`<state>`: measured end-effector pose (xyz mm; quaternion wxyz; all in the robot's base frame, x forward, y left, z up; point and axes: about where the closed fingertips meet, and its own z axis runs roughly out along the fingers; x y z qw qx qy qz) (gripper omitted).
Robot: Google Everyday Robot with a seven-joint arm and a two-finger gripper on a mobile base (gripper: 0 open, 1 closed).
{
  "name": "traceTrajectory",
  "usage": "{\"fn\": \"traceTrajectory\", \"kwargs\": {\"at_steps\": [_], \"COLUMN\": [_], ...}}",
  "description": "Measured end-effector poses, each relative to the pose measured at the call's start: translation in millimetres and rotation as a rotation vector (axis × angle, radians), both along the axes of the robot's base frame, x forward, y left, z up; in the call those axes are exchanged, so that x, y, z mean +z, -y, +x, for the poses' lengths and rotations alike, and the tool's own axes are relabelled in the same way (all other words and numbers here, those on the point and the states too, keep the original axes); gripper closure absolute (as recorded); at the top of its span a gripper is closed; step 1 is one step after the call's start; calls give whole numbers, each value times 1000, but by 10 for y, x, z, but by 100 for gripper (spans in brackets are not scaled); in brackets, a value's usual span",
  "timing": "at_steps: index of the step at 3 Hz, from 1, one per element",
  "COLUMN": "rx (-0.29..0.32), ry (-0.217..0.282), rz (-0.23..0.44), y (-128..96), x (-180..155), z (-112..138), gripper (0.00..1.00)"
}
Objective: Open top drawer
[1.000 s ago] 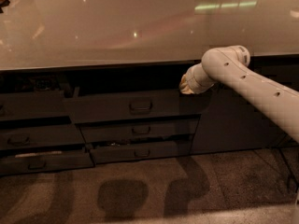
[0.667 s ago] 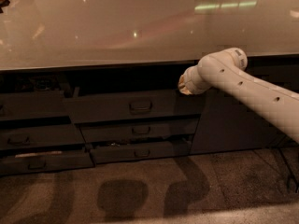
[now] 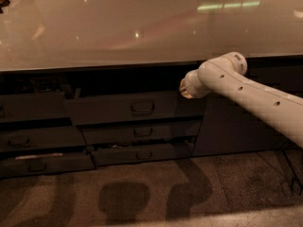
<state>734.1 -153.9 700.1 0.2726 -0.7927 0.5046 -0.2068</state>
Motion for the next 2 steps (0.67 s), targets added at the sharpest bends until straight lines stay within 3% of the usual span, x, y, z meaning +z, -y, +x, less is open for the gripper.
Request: {"fn": "traceTrajectory", "kwargs": {"at_steps": [1,2], "rx": [-52,-52], "ry": [-18,-18], "rz": [-36,-36], "y": [60,60], "x": [135,133], "z": [187,188], "gripper": [100,100]}}
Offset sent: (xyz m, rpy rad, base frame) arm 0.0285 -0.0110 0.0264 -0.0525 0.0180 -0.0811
